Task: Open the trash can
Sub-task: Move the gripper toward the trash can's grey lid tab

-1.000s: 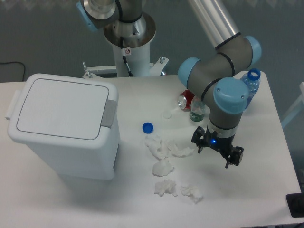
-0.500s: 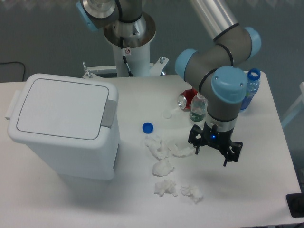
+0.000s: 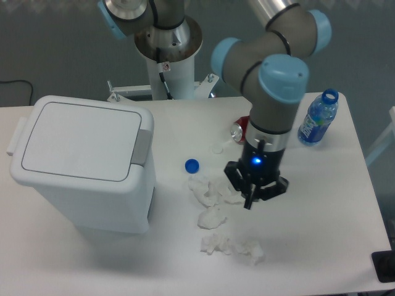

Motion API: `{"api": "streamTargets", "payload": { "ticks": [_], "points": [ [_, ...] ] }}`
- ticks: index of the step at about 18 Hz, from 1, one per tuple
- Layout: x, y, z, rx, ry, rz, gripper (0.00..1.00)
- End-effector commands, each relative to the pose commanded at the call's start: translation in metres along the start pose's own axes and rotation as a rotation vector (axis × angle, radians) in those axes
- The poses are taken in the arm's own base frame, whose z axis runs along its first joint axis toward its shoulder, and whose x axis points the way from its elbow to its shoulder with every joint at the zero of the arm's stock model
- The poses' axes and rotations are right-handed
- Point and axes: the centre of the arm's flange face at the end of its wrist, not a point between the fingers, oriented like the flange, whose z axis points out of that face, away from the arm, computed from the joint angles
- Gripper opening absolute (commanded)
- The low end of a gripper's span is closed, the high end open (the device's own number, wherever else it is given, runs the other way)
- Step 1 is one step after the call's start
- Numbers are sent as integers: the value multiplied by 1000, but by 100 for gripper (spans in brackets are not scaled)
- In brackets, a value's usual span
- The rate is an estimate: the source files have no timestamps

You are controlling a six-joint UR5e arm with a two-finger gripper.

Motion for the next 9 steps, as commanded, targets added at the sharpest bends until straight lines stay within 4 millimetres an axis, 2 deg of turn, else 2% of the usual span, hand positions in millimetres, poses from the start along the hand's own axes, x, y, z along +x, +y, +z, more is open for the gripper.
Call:
{"api": "streamTargets", "payload": {
  "ticks": [9],
  "points": [
    [42,-19,-74,129,43,-96,0]
  ]
}}
